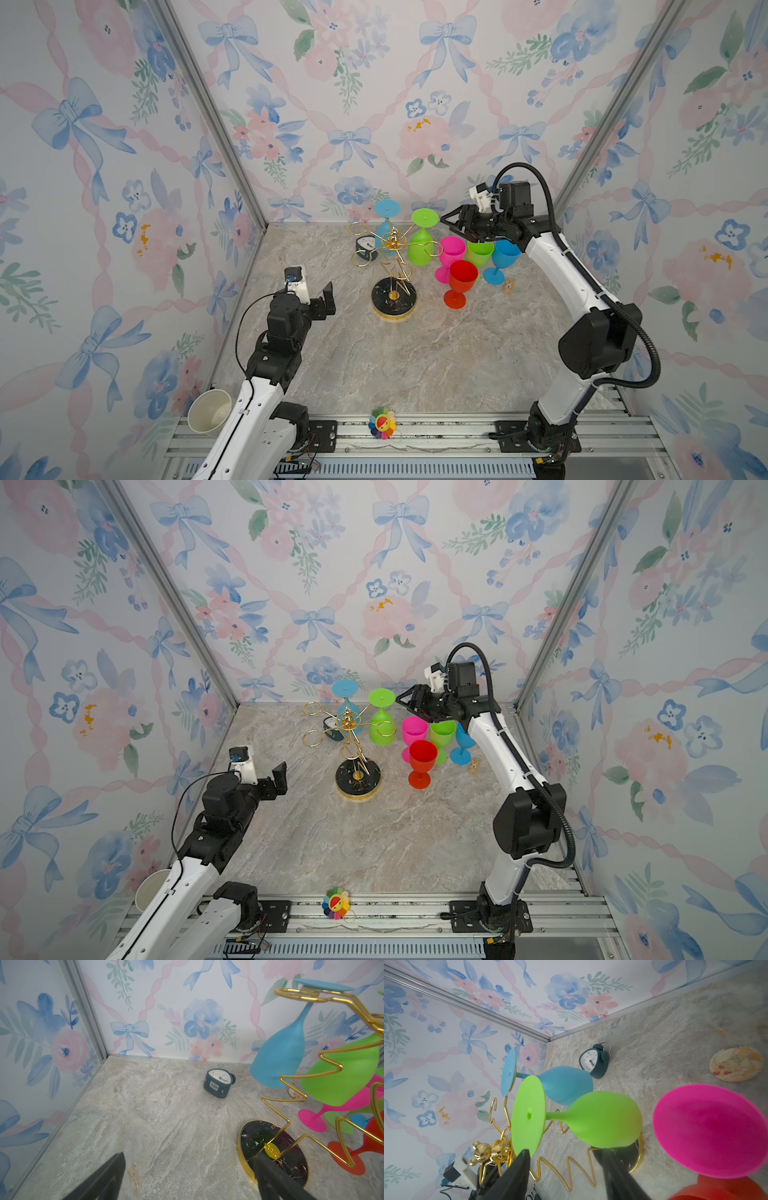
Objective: Take the wine glass off the wine glass rack
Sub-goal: 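Lift the right gripper away from the red glass while the left draws back, then reach the right gripper to the green glass base hanging on the rack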
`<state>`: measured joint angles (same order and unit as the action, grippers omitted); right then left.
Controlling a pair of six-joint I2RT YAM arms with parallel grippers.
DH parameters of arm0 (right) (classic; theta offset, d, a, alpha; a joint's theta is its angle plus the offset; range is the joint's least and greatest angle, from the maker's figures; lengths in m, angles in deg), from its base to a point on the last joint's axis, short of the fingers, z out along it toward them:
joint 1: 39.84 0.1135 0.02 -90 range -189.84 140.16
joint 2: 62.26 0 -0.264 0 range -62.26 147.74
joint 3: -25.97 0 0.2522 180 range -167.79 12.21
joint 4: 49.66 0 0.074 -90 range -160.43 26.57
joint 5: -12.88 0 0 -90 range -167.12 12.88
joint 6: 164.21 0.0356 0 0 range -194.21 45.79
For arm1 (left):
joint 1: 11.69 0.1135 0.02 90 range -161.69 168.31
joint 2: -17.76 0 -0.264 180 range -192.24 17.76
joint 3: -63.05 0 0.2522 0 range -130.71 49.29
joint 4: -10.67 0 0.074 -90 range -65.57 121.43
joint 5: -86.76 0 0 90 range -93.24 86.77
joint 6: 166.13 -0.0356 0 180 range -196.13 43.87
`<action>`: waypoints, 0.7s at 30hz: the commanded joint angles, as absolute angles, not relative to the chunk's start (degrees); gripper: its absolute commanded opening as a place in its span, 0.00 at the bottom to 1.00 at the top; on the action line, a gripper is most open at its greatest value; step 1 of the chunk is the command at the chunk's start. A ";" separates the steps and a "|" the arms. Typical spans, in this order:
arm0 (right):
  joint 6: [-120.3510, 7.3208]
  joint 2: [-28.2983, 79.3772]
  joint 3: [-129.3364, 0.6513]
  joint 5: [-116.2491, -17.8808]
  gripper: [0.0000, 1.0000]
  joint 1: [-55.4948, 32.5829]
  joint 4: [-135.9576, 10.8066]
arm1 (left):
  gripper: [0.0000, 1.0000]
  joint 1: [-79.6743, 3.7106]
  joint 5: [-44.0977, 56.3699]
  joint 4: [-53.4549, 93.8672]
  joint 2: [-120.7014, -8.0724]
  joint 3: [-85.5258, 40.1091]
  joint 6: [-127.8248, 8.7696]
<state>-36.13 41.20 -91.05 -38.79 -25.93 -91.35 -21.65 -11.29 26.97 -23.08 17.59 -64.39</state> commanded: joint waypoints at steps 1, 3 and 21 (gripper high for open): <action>-32.88 42.83 -93.74 -36.71 0.55 -25.22 -87.46 | 0.98 -20.58 -9.70 24.94 -22.96 18.03 -63.22; -32.30 43.61 -94.31 -36.43 0.53 -24.99 -87.01 | 0.98 -20.00 -9.28 24.47 -22.67 18.27 -62.78; -29.49 46.02 -95.48 -34.19 0.21 -24.02 -85.25 | 0.98 -16.88 -6.05 23.47 -23.54 18.61 -61.54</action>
